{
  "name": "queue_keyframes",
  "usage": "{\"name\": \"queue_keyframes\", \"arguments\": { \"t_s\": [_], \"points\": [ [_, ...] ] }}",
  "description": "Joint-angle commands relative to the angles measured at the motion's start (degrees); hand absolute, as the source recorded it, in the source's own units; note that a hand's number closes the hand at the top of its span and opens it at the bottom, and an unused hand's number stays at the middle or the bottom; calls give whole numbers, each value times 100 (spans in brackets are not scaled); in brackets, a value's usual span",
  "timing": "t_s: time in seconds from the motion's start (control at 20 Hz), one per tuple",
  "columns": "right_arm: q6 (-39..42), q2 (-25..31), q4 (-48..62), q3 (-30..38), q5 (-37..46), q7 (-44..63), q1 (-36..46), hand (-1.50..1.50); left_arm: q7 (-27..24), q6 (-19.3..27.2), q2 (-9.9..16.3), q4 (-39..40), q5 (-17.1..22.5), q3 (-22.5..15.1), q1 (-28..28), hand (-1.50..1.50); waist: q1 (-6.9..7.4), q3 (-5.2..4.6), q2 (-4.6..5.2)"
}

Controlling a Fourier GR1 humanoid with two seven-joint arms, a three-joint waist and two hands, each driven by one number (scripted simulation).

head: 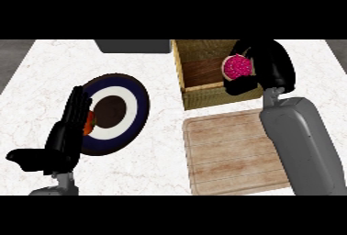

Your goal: Pick the cupcake from the cutting board and place it in the basket

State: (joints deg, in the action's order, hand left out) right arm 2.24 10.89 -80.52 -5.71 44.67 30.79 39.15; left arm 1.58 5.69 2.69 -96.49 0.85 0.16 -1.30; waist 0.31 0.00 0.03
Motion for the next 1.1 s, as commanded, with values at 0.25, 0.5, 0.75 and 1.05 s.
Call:
{"name": "queue_keyframes", "arguments": {
  "t_s": [0.25,0.5,0.75,1.05],
  "points": [
    [-204,-67,996,424,-44,-780,278,-150,-191,-250,92,-15,123,71,298,0,28,-1,7],
    [-469,-116,933,716,-262,-1123,412,-150,-57,73,-160,-175,-171,-192,301,0,18,0,0],
    [-829,-177,272,823,-240,-1019,455,-150,80,195,-239,126,-225,-174,-207,0,-32,-1,-7],
    [-1174,-4,-133,1042,-82,-1048,-2,-150,-54,87,-170,-75,-213,-174,132,0,-13,0,-4]
  ]
}}
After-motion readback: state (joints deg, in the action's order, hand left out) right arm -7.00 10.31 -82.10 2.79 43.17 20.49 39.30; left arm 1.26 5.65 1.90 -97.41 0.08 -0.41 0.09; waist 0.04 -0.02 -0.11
